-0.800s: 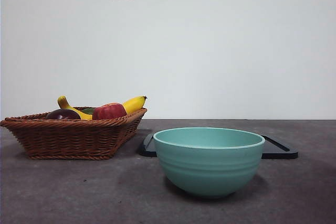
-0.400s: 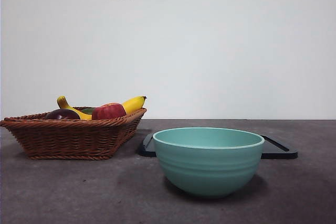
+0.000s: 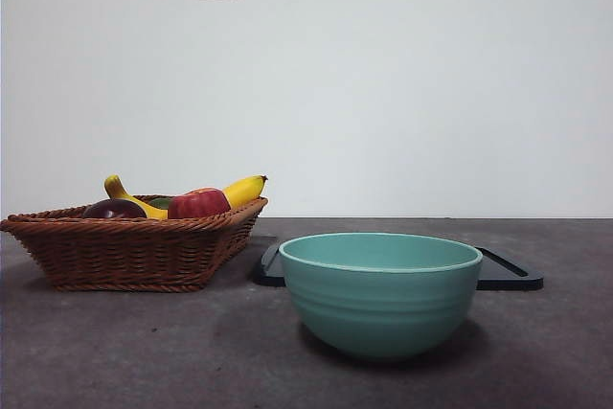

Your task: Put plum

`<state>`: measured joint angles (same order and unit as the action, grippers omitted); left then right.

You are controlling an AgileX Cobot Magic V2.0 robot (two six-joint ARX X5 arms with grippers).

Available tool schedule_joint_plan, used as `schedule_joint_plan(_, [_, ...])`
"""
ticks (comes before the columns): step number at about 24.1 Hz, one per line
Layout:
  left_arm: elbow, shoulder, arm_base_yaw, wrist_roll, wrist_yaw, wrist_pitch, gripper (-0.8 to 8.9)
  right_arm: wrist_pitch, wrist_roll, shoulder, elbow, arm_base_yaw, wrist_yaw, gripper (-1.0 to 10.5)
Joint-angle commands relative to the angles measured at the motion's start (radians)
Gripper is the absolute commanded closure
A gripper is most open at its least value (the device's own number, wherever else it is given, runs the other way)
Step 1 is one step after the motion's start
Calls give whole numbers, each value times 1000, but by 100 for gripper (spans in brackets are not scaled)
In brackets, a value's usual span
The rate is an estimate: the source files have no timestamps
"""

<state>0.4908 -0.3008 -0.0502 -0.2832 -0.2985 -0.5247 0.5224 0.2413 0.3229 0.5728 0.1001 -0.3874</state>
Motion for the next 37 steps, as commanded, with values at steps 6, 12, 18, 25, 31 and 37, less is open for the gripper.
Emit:
schedule_joint_plan(6, [246, -233, 21, 204, -131, -201, 799, 175, -122, 214, 205, -42, -121, 939])
schedule_joint_plan(12, [401, -373, 64, 284, -160, -373, 799, 336, -204, 354, 350, -135, -138, 939])
schedule_joint_plan(18, [489, -450, 125, 344, -185, -478, 799, 475, -281, 471, 440, -280, -136, 939])
schedule_joint_plan(25, [489, -450, 131, 343, -185, -481, 782, 476, -283, 480, 440, -319, -136, 937])
schedule_joint_plan(31, [489, -450, 131, 342, -185, -481, 357, 475, -275, 480, 440, -319, -136, 573])
schedule_joint_plan(37, [489, -450, 131, 327, -185, -477, 345, 475, -275, 480, 440, -319, -136, 573])
